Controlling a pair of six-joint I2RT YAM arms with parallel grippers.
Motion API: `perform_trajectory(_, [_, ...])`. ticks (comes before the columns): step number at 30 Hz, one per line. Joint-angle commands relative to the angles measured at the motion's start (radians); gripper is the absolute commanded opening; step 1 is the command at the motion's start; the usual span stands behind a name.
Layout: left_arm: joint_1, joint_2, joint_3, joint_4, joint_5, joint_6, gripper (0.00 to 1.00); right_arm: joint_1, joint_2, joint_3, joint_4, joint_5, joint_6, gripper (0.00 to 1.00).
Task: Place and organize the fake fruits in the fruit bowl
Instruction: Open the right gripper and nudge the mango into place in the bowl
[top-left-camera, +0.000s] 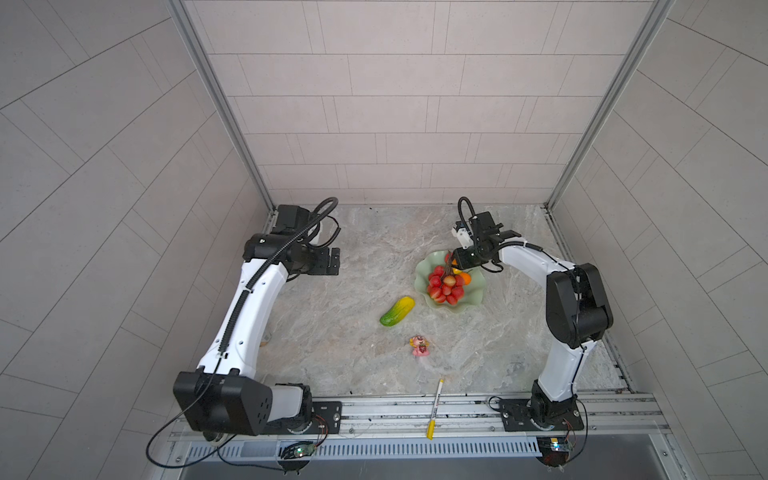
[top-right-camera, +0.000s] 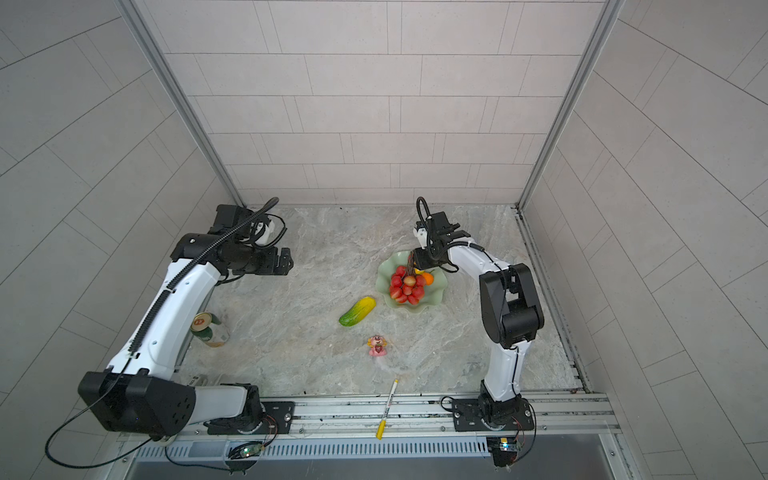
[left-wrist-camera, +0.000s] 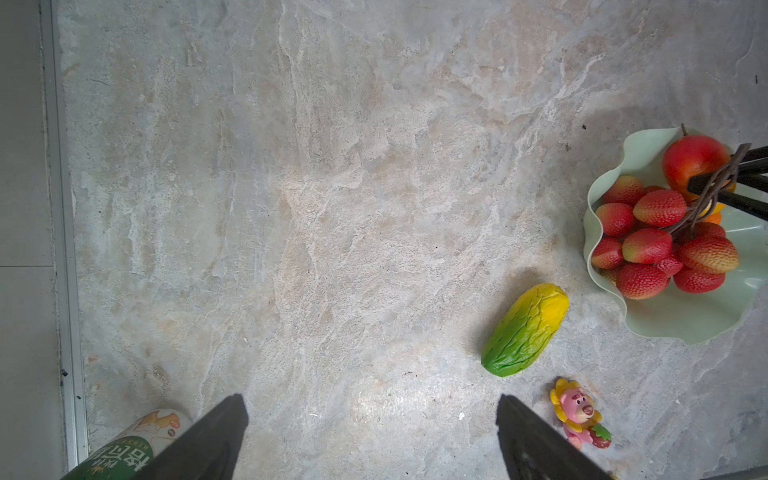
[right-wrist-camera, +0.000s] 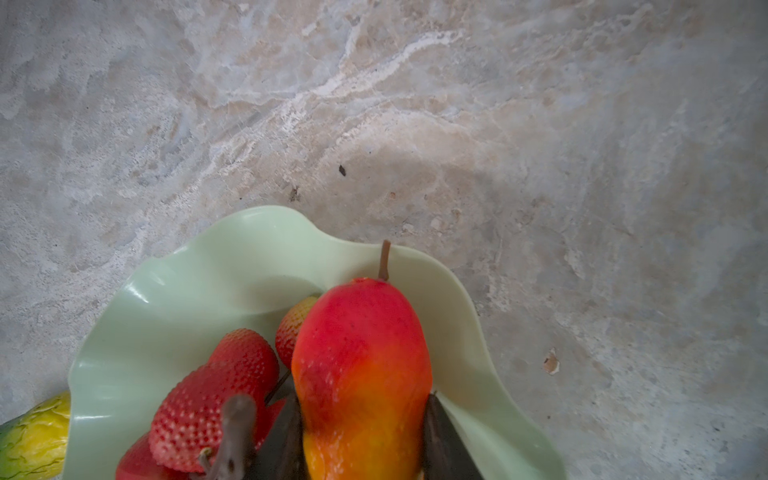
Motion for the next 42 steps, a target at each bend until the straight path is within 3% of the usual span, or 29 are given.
perform_trajectory(1, [-0.005, 0.003, 0.018, 0.001, 0.003, 0.006, 1.0, 0.007, -0.046, 0.002, -0.039, 0.017, -0.027, 0.41])
perform_trajectory(6, [-0.003, 0.001, 0.016, 0.002, 0.004, 0.007, 1.0, 0.008, -0.079, 0.004, -0.06, 0.049, -0.036, 0.58])
perform_trajectory(16, [-0.004, 0.001, 0.015, 0.004, 0.006, 0.005, 1.0, 0.008, -0.15, 0.005, -0.095, 0.075, -0.053, 0.74])
perform_trajectory(28, [-0.006, -0.002, 0.008, 0.006, 0.005, 0.007, 1.0, 0.036, -0.068, 0.018, -0.072, 0.007, -0.04, 0.72])
perform_trajectory(32, [-0.006, 0.0, 0.008, 0.005, 0.004, 0.007, 1.0, 0.039, -0.056, 0.029, -0.079, 0.037, -0.036, 0.69])
perform_trajectory(42, [-0.006, 0.006, 0.012, 0.005, 0.007, 0.006, 1.0, 0.039, -0.079, 0.015, -0.092, 0.089, -0.048, 0.76])
